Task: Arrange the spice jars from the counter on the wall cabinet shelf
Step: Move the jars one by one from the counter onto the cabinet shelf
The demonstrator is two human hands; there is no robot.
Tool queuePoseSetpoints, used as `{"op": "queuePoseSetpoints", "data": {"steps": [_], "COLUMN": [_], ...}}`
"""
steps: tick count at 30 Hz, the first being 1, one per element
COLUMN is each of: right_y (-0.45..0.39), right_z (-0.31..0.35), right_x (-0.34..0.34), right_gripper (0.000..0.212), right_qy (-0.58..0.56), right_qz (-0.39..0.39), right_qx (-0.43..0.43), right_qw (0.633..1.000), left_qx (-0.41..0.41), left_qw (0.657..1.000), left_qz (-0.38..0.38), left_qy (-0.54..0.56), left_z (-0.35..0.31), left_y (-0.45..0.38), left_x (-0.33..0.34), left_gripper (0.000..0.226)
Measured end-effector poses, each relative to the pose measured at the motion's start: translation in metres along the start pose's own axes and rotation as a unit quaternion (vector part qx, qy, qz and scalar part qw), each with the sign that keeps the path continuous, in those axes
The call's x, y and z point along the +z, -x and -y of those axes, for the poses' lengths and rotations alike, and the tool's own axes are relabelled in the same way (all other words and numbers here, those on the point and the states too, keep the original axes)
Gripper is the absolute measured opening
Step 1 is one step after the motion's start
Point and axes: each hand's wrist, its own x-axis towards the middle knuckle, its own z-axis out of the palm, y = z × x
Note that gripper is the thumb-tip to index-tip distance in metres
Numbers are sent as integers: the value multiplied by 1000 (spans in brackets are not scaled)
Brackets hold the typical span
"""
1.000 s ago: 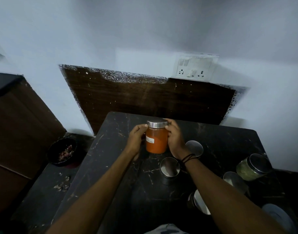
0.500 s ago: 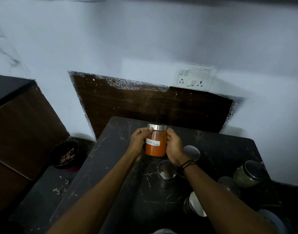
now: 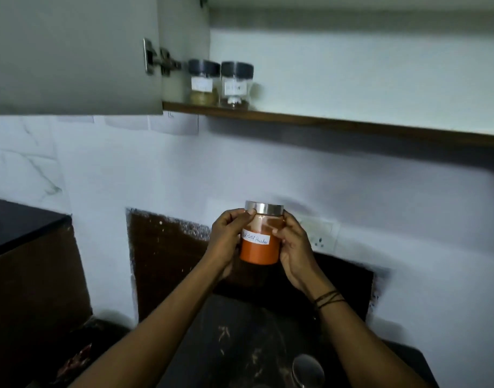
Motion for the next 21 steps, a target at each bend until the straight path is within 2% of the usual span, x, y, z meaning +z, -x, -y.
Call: {"op": "queuePoseSetpoints", "data": {"steps": [4,9,14,19,21], "right_y": [-26,-48,-74,-104,-119], "right_z": [48,98,146,184,196], "right_x": [12,24,40,61,68], "right_gripper": [38,40,24,22,23], "right_qy": [41,82,115,173,184], "right_qz": [-35,-42,-41,-128,-170], "right_qx": [-59,-113,-177,-250,-261], "right_qw": [997,989,977,944,932], "left_qx": [68,121,178,216,224], "left_qw": [997,990,979,973,973], "left_qz": [9,60,88,71,40], "left_qy": [-44,-35,-43,-41,-38], "left_z": [-53,-107,-158,-191,-202], "left_y": [-18,-37,-57,-83,-97], "left_x": [23,33,47,69,79], "left_gripper": [26,23,34,34,37]}}
